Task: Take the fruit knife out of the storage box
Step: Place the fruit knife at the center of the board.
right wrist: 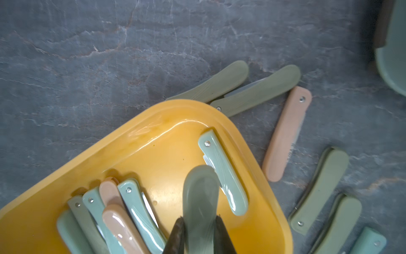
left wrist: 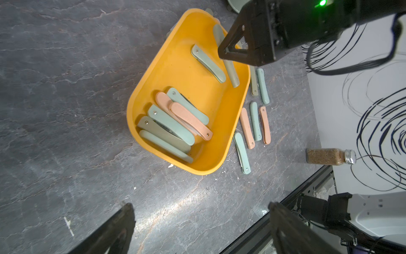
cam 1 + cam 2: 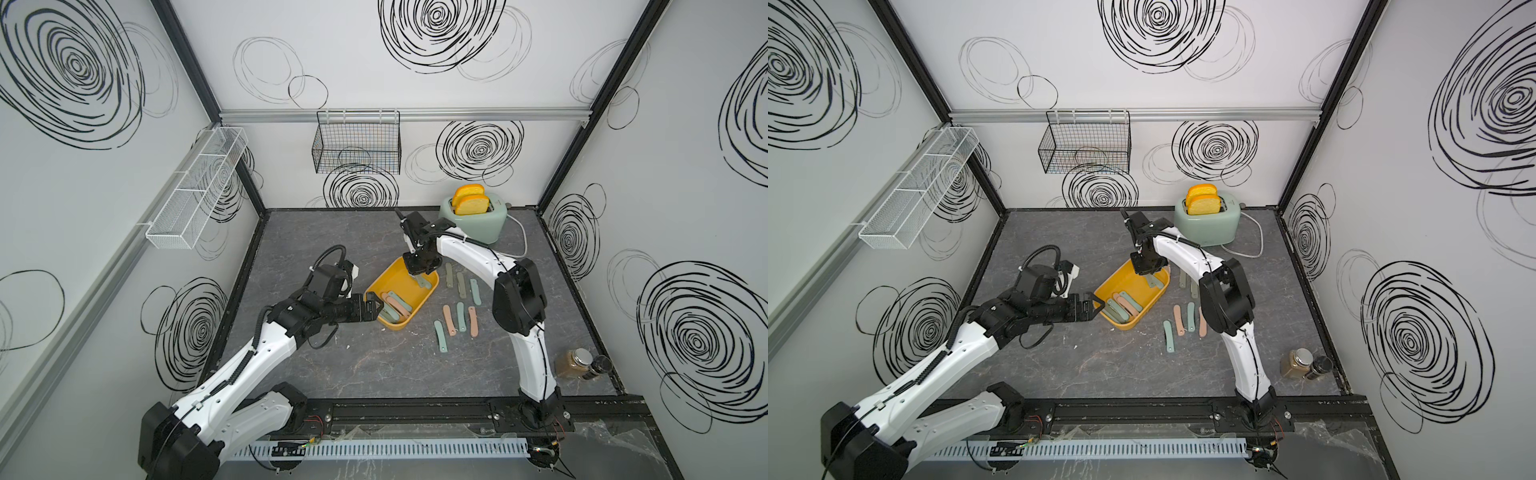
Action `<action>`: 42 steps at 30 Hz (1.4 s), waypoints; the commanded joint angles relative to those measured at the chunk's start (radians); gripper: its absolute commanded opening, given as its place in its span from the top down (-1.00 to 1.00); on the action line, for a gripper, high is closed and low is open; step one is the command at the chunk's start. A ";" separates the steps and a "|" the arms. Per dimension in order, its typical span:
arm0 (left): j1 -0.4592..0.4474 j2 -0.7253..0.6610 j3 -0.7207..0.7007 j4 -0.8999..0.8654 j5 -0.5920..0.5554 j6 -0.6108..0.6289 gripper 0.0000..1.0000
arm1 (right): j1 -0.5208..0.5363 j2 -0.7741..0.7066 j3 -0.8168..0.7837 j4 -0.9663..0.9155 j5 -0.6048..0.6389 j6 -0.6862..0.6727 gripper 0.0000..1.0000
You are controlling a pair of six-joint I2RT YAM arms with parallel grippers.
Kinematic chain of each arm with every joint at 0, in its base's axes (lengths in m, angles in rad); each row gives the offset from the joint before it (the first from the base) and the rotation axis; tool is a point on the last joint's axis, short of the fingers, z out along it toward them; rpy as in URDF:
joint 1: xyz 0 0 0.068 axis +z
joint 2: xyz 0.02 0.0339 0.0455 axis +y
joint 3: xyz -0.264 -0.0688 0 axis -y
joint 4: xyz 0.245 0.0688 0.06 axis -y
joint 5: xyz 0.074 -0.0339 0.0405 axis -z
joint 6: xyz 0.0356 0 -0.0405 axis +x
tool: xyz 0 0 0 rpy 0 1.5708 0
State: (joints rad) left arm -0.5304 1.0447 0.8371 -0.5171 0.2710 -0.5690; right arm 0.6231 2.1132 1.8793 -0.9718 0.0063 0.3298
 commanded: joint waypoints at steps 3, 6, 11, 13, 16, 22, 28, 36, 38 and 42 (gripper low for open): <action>-0.127 0.111 0.086 0.119 -0.017 0.003 -0.96 | -0.074 -0.198 -0.200 0.045 -0.028 0.047 0.59; -0.199 0.186 0.120 0.157 -0.025 -0.005 -0.96 | -0.120 -0.288 -0.352 0.087 -0.024 0.049 0.59; -0.281 0.293 0.158 0.198 -0.025 -0.006 -0.96 | -0.205 -0.414 -0.614 0.175 -0.029 0.049 0.59; -0.295 0.326 0.158 0.212 -0.013 -0.010 -0.96 | -0.238 -0.443 -0.699 0.207 -0.033 0.048 0.59; -0.310 0.358 0.158 0.227 0.001 -0.012 -0.96 | -0.275 -0.464 -0.797 0.244 -0.026 0.042 0.59; -0.316 0.372 0.163 0.223 0.007 -0.003 -0.96 | -0.299 -0.446 -0.871 0.264 0.017 0.029 0.59; -0.317 0.362 0.148 0.215 -0.004 0.000 -0.96 | -0.301 -0.418 -0.888 0.245 0.066 0.032 0.60; -0.317 0.321 0.099 0.224 -0.019 -0.020 -0.96 | -0.304 -0.449 -0.910 0.245 0.091 0.040 0.56; -0.316 0.310 0.089 0.225 -0.024 -0.024 -0.96 | -0.304 -0.441 -0.908 0.236 0.093 0.040 0.56; -0.316 0.291 0.077 0.223 -0.033 -0.028 -0.96 | -0.305 -0.455 -0.913 0.229 0.107 0.048 0.55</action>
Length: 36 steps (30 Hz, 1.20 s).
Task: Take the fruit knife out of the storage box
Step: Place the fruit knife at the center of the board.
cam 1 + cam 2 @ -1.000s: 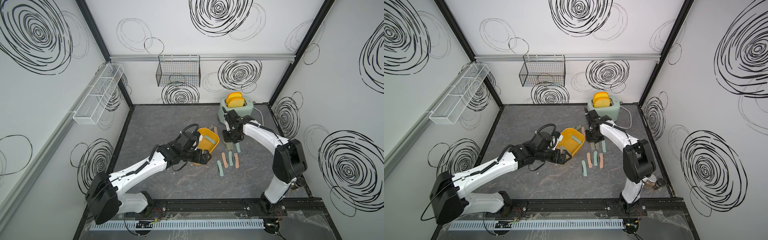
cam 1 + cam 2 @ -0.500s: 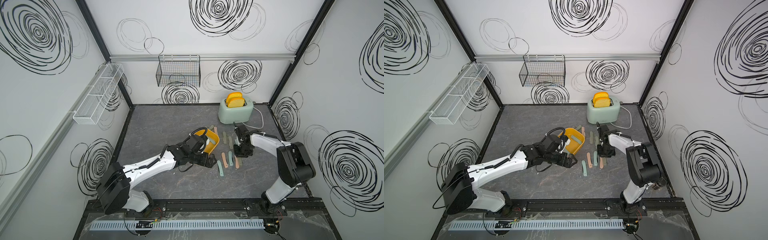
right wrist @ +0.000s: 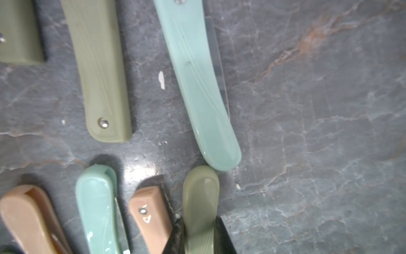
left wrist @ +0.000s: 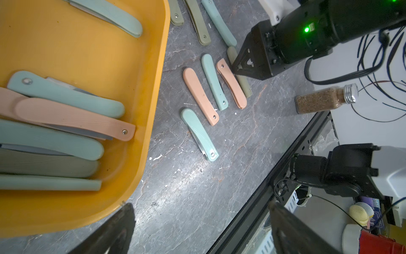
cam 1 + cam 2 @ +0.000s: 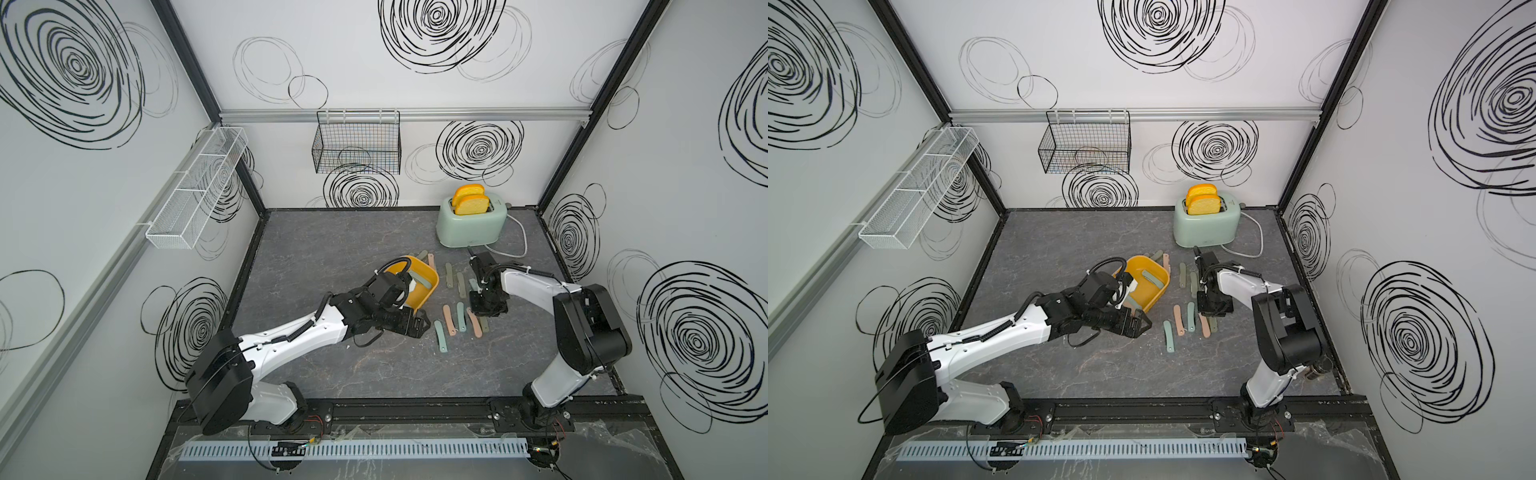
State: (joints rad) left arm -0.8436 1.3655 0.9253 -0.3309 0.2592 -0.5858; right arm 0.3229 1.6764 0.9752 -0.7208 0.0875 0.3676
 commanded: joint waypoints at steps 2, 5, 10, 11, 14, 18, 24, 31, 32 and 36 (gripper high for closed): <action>-0.003 -0.037 -0.013 0.033 -0.027 -0.012 -0.96 | -0.004 -0.026 -0.008 -0.023 0.019 0.012 0.51; -0.003 -0.046 -0.016 0.027 -0.035 -0.012 -0.96 | -0.005 -0.028 -0.004 -0.028 0.012 0.011 0.39; 0.004 -0.070 -0.016 0.008 -0.050 -0.007 -0.96 | -0.002 -0.056 0.029 -0.057 0.015 0.014 0.28; 0.009 -0.075 -0.014 0.000 -0.052 -0.005 -0.96 | 0.000 -0.067 0.045 -0.066 0.015 0.016 0.28; 0.032 -0.098 -0.011 -0.022 -0.060 0.001 -0.96 | 0.019 -0.091 0.109 -0.092 0.011 0.019 0.26; 0.083 -0.144 -0.017 -0.047 -0.064 0.001 -0.96 | 0.073 -0.076 0.215 -0.112 0.003 0.014 0.21; 0.180 -0.225 -0.033 -0.097 -0.057 0.004 -0.96 | 0.189 0.018 0.383 -0.127 0.022 -0.004 -0.22; 0.275 -0.353 -0.082 -0.166 -0.050 0.004 -0.96 | 0.336 0.168 0.547 -0.128 0.033 -0.032 -0.35; 0.287 -0.375 -0.092 -0.179 -0.051 0.004 -0.96 | 0.357 0.190 0.567 -0.127 0.032 -0.036 -0.35; 0.324 -0.459 -0.130 -0.229 -0.059 -0.004 -0.96 | 0.441 0.279 0.638 -0.123 0.041 -0.057 -0.33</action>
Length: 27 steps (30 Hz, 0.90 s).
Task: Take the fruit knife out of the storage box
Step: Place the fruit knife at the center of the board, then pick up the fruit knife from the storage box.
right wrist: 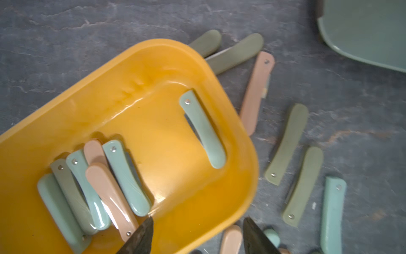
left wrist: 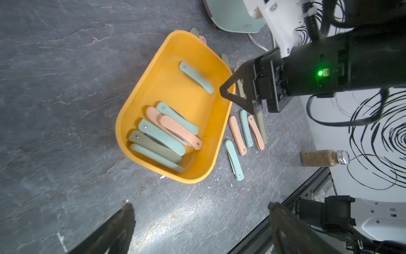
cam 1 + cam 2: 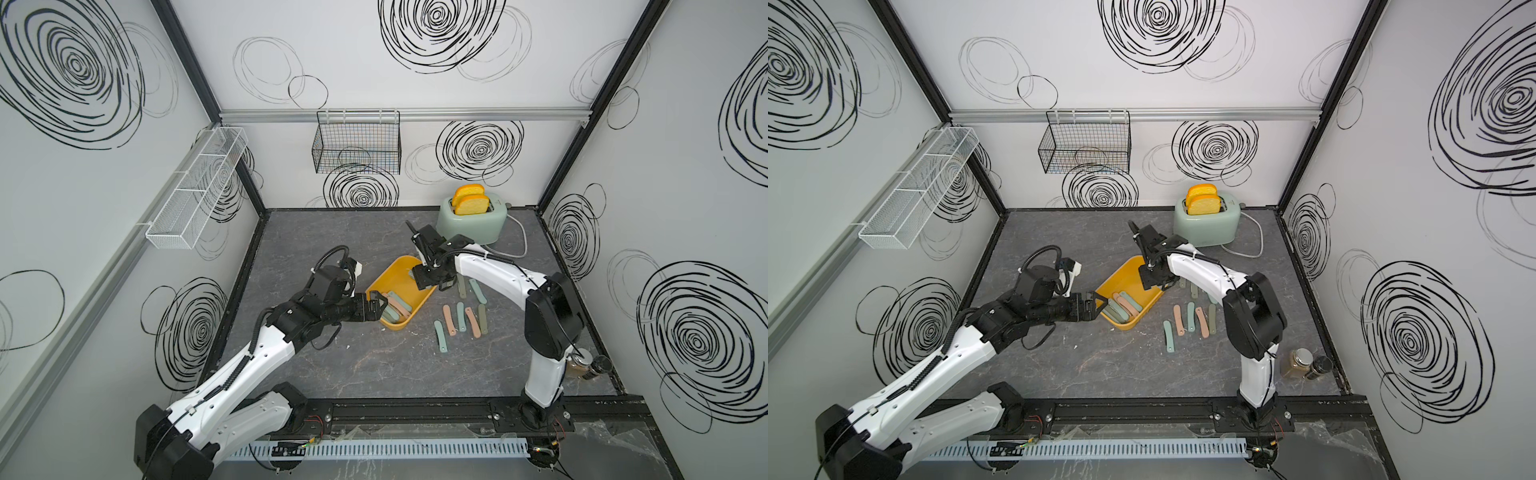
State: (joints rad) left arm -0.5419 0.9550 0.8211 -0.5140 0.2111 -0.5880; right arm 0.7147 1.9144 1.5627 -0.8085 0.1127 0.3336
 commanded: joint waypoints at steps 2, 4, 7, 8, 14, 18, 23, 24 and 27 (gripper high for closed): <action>0.035 -0.093 -0.042 -0.071 -0.013 -0.009 -0.96 | 0.088 0.081 0.076 -0.034 0.018 -0.033 -0.30; 0.045 -0.134 -0.057 -0.100 -0.020 -0.017 -0.96 | 0.121 0.117 0.090 -0.026 0.021 -0.041 -0.26; 0.055 -0.194 -0.077 -0.141 -0.030 -0.028 -0.96 | 0.158 0.166 0.116 -0.025 0.015 -0.045 -0.18; 0.059 -0.213 -0.083 -0.154 -0.032 -0.031 -0.96 | 0.167 0.181 0.126 -0.026 0.013 -0.047 -0.14; 0.069 -0.287 -0.118 -0.201 -0.043 -0.055 -0.96 | 0.193 0.222 0.162 -0.027 0.002 -0.056 -0.06; 0.071 -0.303 -0.129 -0.204 -0.041 -0.065 -0.96 | 0.192 0.240 0.167 -0.026 0.005 -0.060 -0.05; 0.072 -0.302 -0.120 -0.217 -0.043 -0.054 -0.96 | 0.190 0.270 0.175 -0.020 0.005 -0.066 0.01; 0.074 -0.302 -0.120 -0.219 -0.043 -0.051 -0.96 | 0.188 0.276 0.177 -0.020 0.004 -0.067 0.01; 0.076 -0.299 -0.120 -0.223 -0.042 -0.042 -0.96 | 0.186 0.293 0.177 -0.018 0.006 -0.070 0.04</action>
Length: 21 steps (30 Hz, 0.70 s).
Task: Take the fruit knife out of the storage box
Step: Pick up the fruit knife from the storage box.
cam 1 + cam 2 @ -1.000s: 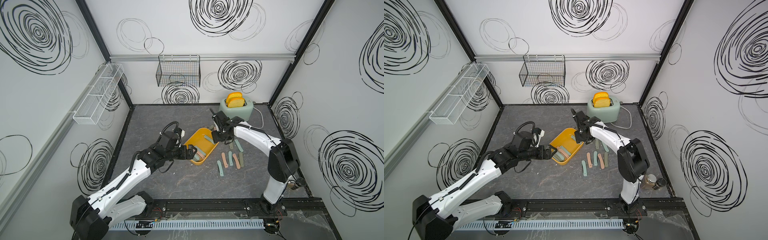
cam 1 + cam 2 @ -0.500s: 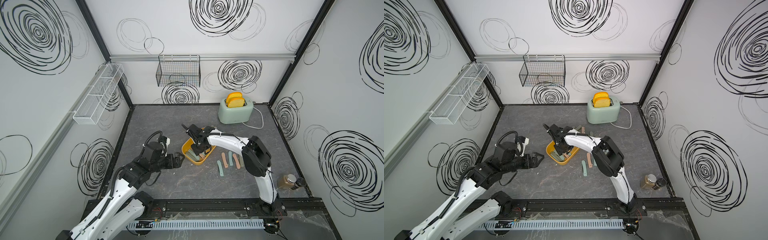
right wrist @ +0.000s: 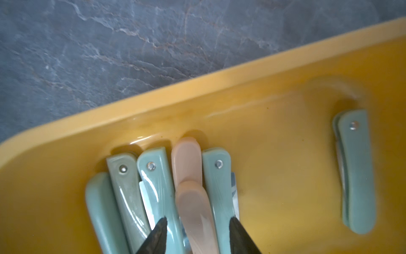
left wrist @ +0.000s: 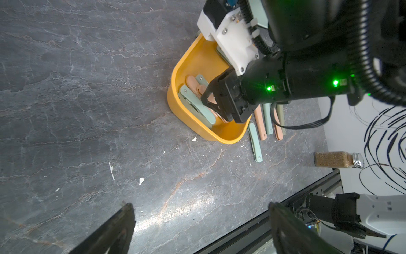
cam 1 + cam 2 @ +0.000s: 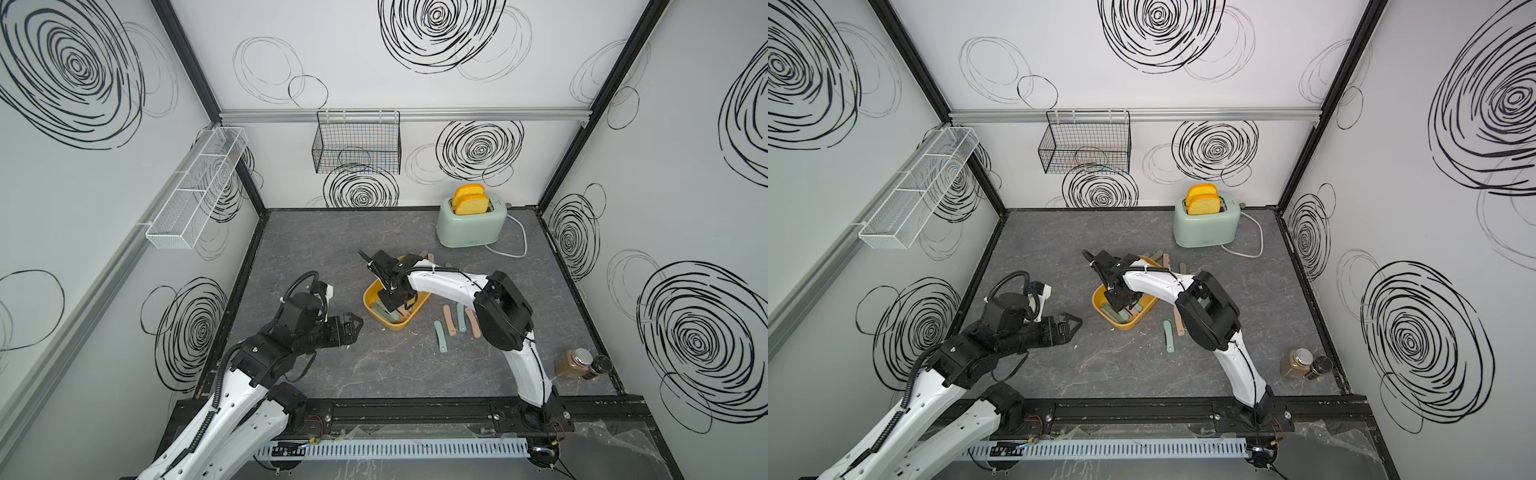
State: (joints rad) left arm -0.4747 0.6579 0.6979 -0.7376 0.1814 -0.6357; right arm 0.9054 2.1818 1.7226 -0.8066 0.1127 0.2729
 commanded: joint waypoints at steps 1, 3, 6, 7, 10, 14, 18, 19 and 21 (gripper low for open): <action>0.010 -0.001 0.003 0.000 -0.010 0.008 -0.96 | -0.005 0.030 0.016 -0.019 0.008 -0.008 0.05; 0.011 0.003 0.003 0.001 -0.006 0.013 -0.96 | -0.008 0.035 0.015 -0.017 0.008 -0.009 0.06; 0.013 0.011 0.003 0.004 -0.002 0.019 -0.96 | -0.014 0.039 0.009 -0.014 0.004 -0.007 0.19; 0.012 0.014 0.003 0.006 0.001 0.021 -0.96 | -0.017 0.039 0.009 -0.013 0.002 -0.007 0.24; 0.015 0.019 0.005 0.007 0.006 0.027 -0.96 | -0.023 0.039 0.005 -0.008 -0.008 -0.002 0.31; 0.016 0.026 0.005 0.009 0.009 0.034 -0.96 | -0.038 0.037 0.006 -0.009 -0.019 0.003 0.45; 0.018 0.030 0.005 0.016 0.015 0.036 -0.96 | -0.047 0.025 0.018 -0.020 -0.016 0.004 0.53; 0.018 0.031 0.005 0.019 0.016 0.036 -0.96 | -0.049 0.020 0.026 -0.026 -0.015 0.005 0.55; 0.019 0.034 0.003 0.028 0.018 0.034 -0.96 | -0.051 0.005 0.039 -0.031 -0.010 0.007 0.55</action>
State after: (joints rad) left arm -0.4667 0.6895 0.6979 -0.7391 0.1928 -0.6128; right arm 0.8646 2.2002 1.7390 -0.8032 0.1001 0.2733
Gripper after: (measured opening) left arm 0.981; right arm 0.250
